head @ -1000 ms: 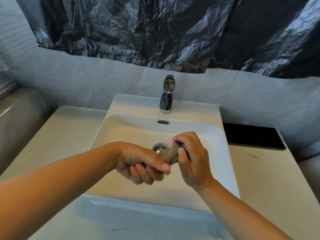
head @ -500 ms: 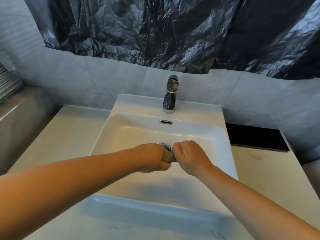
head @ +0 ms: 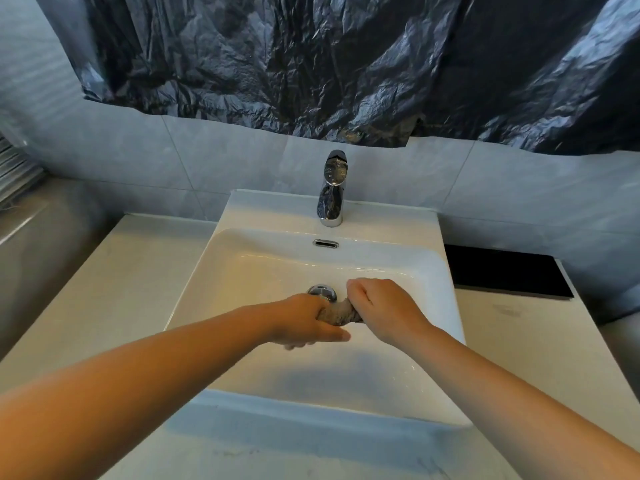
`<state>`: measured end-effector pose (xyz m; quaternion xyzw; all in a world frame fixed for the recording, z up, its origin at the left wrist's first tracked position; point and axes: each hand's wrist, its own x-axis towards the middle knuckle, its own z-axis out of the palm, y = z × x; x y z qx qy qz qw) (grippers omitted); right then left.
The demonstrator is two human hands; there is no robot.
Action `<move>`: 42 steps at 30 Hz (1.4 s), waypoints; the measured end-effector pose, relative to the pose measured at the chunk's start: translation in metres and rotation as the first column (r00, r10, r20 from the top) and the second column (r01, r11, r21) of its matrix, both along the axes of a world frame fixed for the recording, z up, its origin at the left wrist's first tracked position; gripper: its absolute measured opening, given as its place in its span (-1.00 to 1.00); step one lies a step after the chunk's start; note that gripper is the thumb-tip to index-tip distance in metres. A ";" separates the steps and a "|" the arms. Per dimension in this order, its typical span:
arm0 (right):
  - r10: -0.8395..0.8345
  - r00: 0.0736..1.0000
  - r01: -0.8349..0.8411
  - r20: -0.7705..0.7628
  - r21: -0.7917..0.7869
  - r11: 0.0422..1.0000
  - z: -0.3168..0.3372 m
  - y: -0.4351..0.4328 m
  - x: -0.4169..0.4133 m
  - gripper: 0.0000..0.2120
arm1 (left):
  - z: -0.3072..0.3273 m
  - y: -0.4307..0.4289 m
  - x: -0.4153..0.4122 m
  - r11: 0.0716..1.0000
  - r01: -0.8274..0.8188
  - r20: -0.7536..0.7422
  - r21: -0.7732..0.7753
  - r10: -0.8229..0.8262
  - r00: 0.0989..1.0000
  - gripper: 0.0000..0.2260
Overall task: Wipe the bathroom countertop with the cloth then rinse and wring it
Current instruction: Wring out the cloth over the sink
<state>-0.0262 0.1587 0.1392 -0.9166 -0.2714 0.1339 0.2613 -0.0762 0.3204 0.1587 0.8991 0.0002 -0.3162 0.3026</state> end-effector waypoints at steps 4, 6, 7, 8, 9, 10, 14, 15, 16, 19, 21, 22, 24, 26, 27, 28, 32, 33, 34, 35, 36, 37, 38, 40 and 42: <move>-0.188 0.918 0.299 -0.349 0.300 0.906 0.002 -0.010 -0.009 -0.81 | -0.001 0.006 -0.020 0.934 -0.255 -0.140 -0.250 0.226 0.964 -0.66; -0.200 0.739 0.495 -0.643 0.316 0.810 0.007 -0.015 -0.016 -0.68 | -0.002 0.007 -0.030 0.893 -0.337 -0.096 -0.297 0.323 0.942 -0.64; -0.180 0.648 0.546 -0.740 0.288 0.787 0.010 -0.017 -0.020 -0.61 | -0.004 0.005 -0.035 0.898 -0.340 -0.029 -0.280 0.346 0.938 -0.64; -0.154 0.588 0.563 -0.794 0.266 0.782 0.013 -0.018 -0.023 -0.55 | -0.006 0.002 -0.040 0.902 -0.342 0.039 -0.265 0.364 0.930 -0.64; -0.139 0.570 0.557 -0.810 0.257 0.790 0.014 -0.018 -0.025 -0.50 | -0.008 -0.003 -0.044 0.899 -0.346 0.087 -0.270 0.381 0.921 -0.66; -0.140 0.594 0.536 -0.792 0.260 0.803 0.014 -0.018 -0.025 -0.48 | -0.009 -0.008 -0.047 0.890 -0.352 0.107 -0.289 0.395 0.912 -0.68; -0.138 0.654 0.572 -0.744 0.367 0.733 0.013 -0.012 -0.024 -0.71 | -0.007 -0.013 -0.058 0.881 -0.359 0.165 -0.307 0.421 0.892 -0.67; -0.106 0.636 0.594 -0.765 0.397 0.699 0.015 -0.010 -0.025 -0.76 | -0.005 -0.011 -0.060 0.884 -0.358 0.193 -0.302 0.424 0.885 -0.67; -0.050 0.608 0.607 -0.793 0.423 0.673 0.017 -0.009 -0.027 -0.77 | -0.003 -0.008 -0.063 0.884 -0.356 0.221 -0.304 0.429 0.876 -0.68; 0.112 0.544 0.577 -0.832 0.467 0.670 0.025 0.001 -0.039 -0.66 | 0.004 0.002 -0.071 0.864 -0.369 0.253 -0.342 0.463 0.850 -0.76; 0.066 0.626 0.500 -0.777 0.466 0.730 0.029 0.011 -0.048 -0.61 | 0.008 0.008 -0.080 0.848 -0.357 0.230 -0.391 0.466 0.854 -0.83; 0.026 0.673 0.480 -0.739 0.463 0.745 0.030 0.017 -0.052 -0.61 | 0.009 0.012 -0.084 0.849 -0.342 0.228 -0.403 0.455 0.861 -0.83; -0.011 0.740 0.446 -0.673 0.478 0.757 0.031 0.030 -0.059 -0.66 | 0.011 0.021 -0.095 0.856 -0.330 0.235 -0.399 0.443 0.865 -0.82; 0.008 0.746 0.446 -0.666 0.509 0.736 0.033 0.041 -0.066 -0.72 | 0.016 0.035 -0.106 0.789 -0.369 0.117 -0.491 0.479 0.870 -0.81; 0.036 0.722 0.470 -0.691 0.528 0.707 0.035 0.046 -0.070 -0.75 | 0.020 0.045 -0.112 0.730 -0.404 0.013 -0.552 0.492 0.871 -0.78; 0.075 0.685 0.505 -0.725 0.546 0.668 0.036 0.052 -0.076 -0.76 | 0.024 0.055 -0.118 0.661 -0.441 -0.103 -0.607 0.484 0.869 -0.73; 0.233 0.498 0.664 -0.835 0.540 0.517 0.039 0.086 -0.112 -0.62 | 0.029 0.093 -0.147 0.372 -0.599 -0.422 -0.709 0.458 0.783 -0.69; 0.218 0.457 0.711 -0.862 0.502 0.493 0.039 0.096 -0.123 -0.59 | 0.025 0.100 -0.155 0.418 -0.594 -0.378 -0.687 0.493 0.784 -0.72; 0.187 0.427 0.750 -0.885 0.462 0.474 0.039 0.105 -0.132 -0.56 | 0.021 0.107 -0.161 0.501 -0.580 -0.281 -0.642 0.550 0.786 -0.72; 0.129 0.422 0.778 -0.897 0.432 0.457 0.040 0.112 -0.140 -0.54 | 0.017 0.114 -0.168 0.566 -0.564 -0.178 -0.601 0.593 0.786 -0.72; 0.055 0.450 0.784 -0.891 0.424 0.454 0.040 0.118 -0.149 -0.54 | 0.012 0.123 -0.175 0.562 -0.558 -0.142 -0.611 0.615 0.776 -0.72; -0.021 0.507 0.765 -0.862 0.439 0.471 0.039 0.123 -0.157 -0.55 | 0.009 0.131 -0.182 0.514 -0.567 -0.171 -0.643 0.625 0.761 -0.70; -0.074 0.563 0.738 -0.823 0.460 0.494 0.037 0.127 -0.166 -0.57 | 0.006 0.138 -0.189 0.476 -0.565 -0.225 -0.674 0.597 0.770 -0.63; -0.145 0.651 0.682 -0.745 0.490 0.542 0.033 0.137 -0.186 -0.60 | 0.002 0.149 -0.203 0.498 -0.525 -0.255 -0.691 0.512 0.821 -0.48; -0.231 0.719 0.641 -0.655 0.496 0.586 0.026 0.144 -0.205 -0.59 | -0.001 0.152 -0.214 0.536 -0.472 -0.214 -0.700 0.473 0.855 -0.48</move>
